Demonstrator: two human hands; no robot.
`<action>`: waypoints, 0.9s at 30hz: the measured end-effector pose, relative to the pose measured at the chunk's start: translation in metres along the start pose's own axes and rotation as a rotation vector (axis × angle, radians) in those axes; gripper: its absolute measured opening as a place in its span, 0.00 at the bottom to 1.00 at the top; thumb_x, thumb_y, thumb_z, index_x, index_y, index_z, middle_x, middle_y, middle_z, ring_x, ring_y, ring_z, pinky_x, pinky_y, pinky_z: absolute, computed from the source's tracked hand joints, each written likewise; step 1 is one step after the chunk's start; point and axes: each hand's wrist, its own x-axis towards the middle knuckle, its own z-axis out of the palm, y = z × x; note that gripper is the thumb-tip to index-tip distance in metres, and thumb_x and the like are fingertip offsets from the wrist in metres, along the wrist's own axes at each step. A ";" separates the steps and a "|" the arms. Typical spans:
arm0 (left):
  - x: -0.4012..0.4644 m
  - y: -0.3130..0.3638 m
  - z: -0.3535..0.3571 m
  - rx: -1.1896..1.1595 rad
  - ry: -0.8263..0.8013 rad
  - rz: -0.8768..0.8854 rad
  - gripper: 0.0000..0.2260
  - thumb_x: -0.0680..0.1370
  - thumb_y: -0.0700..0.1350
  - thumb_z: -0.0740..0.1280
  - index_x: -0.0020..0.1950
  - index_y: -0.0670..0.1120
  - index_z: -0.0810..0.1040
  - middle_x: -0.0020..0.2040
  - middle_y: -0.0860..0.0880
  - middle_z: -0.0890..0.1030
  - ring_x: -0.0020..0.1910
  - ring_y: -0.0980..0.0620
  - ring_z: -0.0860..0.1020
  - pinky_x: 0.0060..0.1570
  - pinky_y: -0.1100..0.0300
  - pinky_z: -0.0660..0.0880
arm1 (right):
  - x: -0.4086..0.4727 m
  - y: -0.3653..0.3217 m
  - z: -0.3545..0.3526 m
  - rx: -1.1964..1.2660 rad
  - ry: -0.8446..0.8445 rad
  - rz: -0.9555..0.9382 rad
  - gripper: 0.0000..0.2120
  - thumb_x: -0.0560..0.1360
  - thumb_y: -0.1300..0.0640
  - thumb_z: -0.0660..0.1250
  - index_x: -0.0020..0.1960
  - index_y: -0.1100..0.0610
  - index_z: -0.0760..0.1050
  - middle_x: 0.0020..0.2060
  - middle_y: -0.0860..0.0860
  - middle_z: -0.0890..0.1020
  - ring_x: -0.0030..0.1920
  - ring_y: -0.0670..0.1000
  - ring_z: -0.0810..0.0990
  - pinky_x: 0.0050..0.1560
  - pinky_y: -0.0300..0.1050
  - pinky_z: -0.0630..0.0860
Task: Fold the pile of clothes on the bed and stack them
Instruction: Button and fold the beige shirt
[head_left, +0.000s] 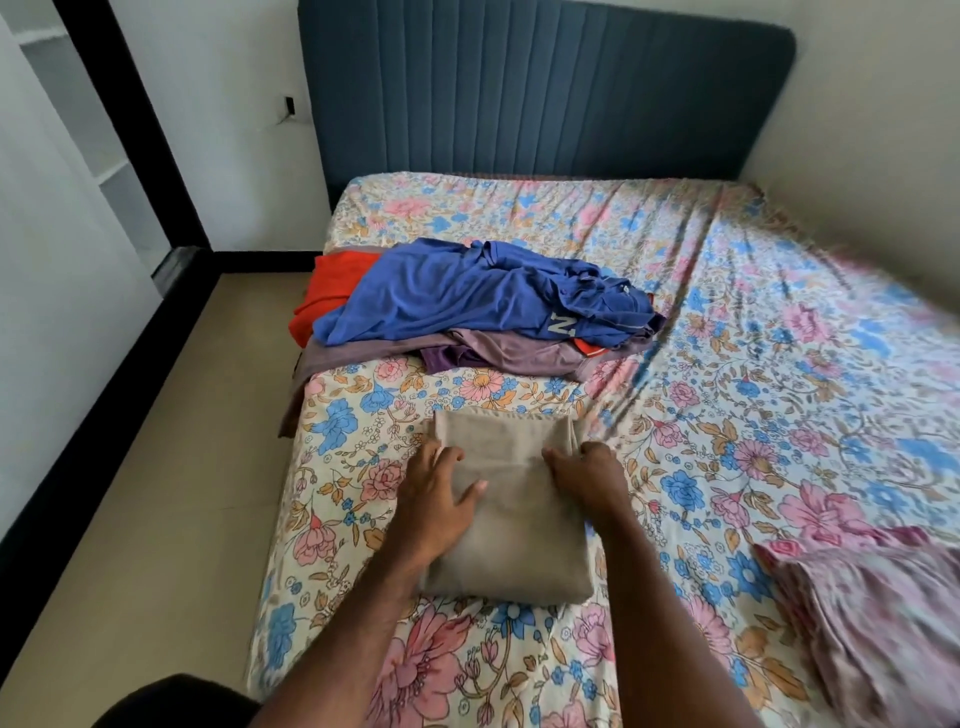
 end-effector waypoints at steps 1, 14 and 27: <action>-0.002 0.000 0.001 0.043 -0.024 0.024 0.29 0.76 0.66 0.62 0.72 0.51 0.70 0.78 0.47 0.60 0.75 0.44 0.63 0.72 0.40 0.66 | -0.003 0.002 -0.003 0.068 -0.012 -0.042 0.23 0.78 0.44 0.71 0.62 0.63 0.79 0.54 0.58 0.85 0.50 0.57 0.84 0.54 0.55 0.83; -0.031 0.075 -0.004 -0.639 -0.484 0.076 0.25 0.79 0.70 0.53 0.76 0.67 0.63 0.79 0.49 0.65 0.75 0.48 0.67 0.73 0.40 0.65 | -0.076 -0.029 -0.097 0.256 0.133 -0.338 0.09 0.84 0.56 0.63 0.51 0.57 0.80 0.39 0.56 0.84 0.39 0.58 0.83 0.37 0.55 0.79; -0.049 -0.040 -0.036 -0.804 0.207 -0.628 0.19 0.83 0.53 0.64 0.48 0.37 0.83 0.38 0.38 0.85 0.37 0.37 0.85 0.42 0.41 0.83 | -0.139 -0.067 0.100 -0.507 -0.153 -0.486 0.19 0.82 0.67 0.57 0.72 0.66 0.70 0.62 0.62 0.81 0.57 0.58 0.82 0.58 0.49 0.81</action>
